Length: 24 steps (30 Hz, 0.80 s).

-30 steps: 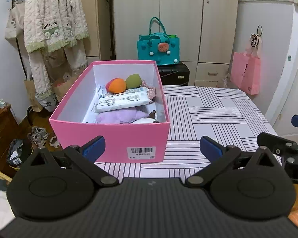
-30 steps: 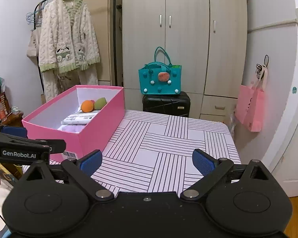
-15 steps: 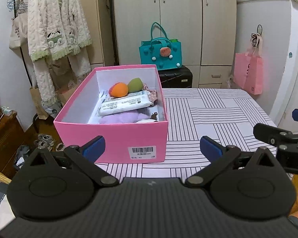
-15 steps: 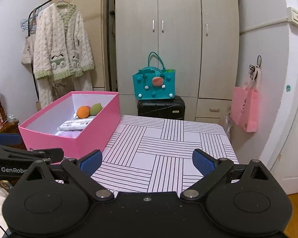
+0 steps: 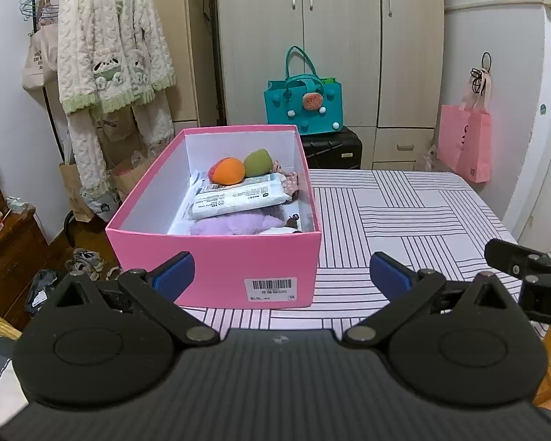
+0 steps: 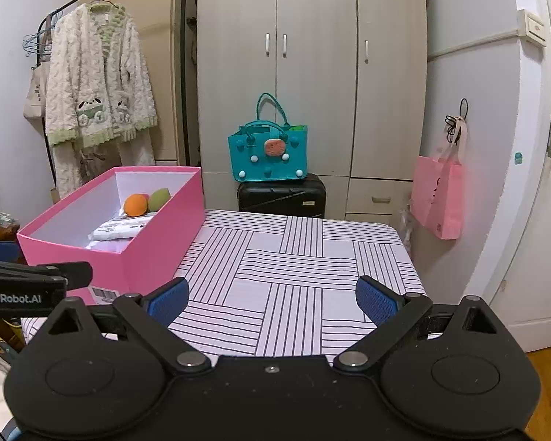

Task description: Organize soft objects

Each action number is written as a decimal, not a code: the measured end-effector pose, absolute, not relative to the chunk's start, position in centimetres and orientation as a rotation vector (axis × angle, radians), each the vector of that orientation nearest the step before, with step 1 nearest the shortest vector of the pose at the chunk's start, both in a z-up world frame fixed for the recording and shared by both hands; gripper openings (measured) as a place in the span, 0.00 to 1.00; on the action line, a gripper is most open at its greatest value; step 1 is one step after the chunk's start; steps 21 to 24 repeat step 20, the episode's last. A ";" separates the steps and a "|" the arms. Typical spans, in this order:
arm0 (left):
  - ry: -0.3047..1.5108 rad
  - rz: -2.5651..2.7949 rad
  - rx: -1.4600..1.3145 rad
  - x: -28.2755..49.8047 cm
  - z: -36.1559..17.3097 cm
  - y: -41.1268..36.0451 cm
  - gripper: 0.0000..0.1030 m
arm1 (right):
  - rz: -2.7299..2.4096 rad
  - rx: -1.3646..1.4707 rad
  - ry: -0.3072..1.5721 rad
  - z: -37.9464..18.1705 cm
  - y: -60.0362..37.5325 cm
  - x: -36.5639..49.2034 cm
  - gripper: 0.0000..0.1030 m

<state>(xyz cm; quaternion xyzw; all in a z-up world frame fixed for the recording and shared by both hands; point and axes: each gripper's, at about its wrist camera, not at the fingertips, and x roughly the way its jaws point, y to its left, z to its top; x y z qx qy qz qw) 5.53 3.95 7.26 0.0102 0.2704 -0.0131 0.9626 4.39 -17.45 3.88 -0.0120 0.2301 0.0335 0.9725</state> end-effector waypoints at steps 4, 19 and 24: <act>0.550 -0.043 0.023 5.5 7.3 3.9 1.00 | 0.064 -0.028 0.465 3.8 -17.4 4.3 0.96; 0.529 -0.009 0.053 5.1 7.4 3.5 1.00 | 0.061 -0.024 0.463 3.7 -17.4 4.3 0.96; 0.528 -0.008 0.055 5.0 7.4 3.5 1.00 | 0.061 -0.025 0.463 3.8 -17.4 4.3 0.96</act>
